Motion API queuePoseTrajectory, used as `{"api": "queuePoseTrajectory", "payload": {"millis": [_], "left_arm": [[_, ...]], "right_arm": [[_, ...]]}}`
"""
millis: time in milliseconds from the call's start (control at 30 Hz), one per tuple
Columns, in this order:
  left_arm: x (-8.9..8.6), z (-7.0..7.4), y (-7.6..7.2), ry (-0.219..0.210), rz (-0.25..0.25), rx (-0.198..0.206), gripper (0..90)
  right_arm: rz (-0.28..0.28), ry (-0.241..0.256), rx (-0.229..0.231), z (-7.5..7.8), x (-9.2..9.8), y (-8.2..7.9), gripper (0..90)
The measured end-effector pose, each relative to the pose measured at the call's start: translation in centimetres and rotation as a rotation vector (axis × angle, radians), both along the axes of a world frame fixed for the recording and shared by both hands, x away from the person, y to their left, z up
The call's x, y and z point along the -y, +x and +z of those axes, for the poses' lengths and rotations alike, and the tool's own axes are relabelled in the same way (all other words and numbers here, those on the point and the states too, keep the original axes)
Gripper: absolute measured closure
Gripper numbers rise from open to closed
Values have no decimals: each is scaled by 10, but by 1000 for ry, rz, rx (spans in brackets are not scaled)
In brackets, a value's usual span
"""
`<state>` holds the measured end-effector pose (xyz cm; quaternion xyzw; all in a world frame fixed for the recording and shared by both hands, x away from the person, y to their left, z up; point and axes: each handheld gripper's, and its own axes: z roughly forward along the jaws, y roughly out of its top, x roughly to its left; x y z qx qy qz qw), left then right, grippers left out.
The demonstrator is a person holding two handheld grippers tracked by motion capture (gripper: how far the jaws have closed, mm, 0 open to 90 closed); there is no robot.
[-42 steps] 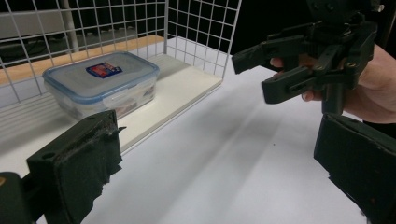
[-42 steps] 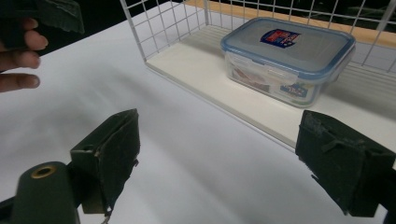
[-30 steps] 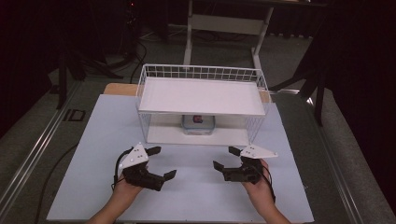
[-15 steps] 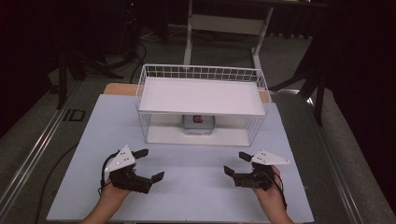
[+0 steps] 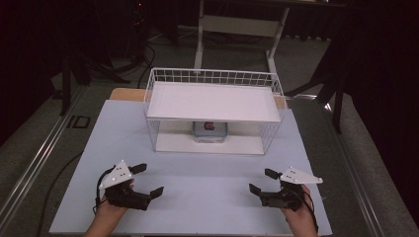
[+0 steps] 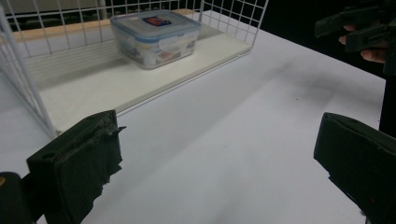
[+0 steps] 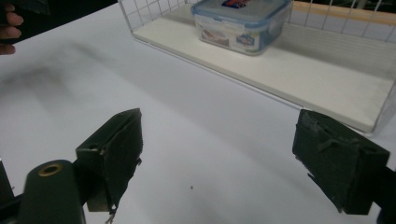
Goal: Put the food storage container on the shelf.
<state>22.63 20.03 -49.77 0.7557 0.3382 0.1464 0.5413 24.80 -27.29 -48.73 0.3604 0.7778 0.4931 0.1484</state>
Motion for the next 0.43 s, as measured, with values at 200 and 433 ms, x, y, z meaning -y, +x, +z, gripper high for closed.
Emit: {"api": "queuePoseTrajectory", "payload": {"millis": [200,433], "left_arm": [[-1,-13,0,-5,12,-12,15],[0,-11,1,-18,12,0,15]], "right_arm": [[-6,-12,-1,-12,6,0,160],[27,-33,-30,-21,5,2,160]]}}
